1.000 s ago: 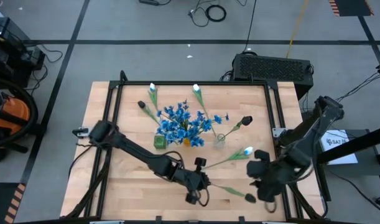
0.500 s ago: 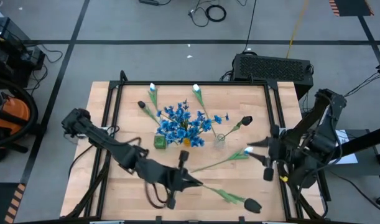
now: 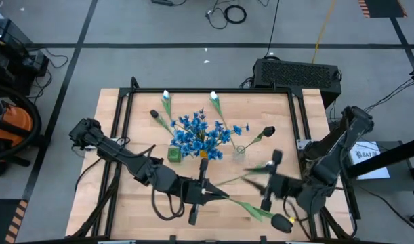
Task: Sort flowers into vase by color
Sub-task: Put the bottom black flower into the transparent vase
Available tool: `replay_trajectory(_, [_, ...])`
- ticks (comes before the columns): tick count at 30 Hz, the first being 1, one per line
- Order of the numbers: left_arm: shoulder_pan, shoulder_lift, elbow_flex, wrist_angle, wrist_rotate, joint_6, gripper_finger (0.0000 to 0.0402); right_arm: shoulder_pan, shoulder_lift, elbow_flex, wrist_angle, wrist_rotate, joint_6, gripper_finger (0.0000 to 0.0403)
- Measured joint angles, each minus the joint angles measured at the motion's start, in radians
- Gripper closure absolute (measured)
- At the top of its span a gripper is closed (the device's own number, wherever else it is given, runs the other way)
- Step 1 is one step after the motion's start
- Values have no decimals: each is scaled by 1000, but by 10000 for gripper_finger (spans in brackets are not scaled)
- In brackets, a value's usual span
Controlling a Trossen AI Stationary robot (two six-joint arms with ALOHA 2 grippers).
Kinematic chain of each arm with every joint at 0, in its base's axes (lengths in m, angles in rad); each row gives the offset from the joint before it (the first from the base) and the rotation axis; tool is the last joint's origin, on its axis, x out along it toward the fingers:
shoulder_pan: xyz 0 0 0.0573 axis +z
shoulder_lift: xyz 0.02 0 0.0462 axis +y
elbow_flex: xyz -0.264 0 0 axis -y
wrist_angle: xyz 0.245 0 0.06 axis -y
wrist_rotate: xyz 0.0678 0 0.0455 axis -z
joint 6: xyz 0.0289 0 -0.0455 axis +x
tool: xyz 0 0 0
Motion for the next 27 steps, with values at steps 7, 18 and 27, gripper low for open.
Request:
replay_trajectory(7, [27, 3, 0, 8, 127, -52, 397, -31, 49, 0, 452, -365, -364, 309])
replay_trajectory(18, [59, 4, -146, 377, 172, -45, 396, -70, 70, 0, 534, -496, -413, 357])
replay_trajectory(27, [101, 4, -197, 444, 214, -50, 396, -112, 77, 0, 521, -542, -366, 391])
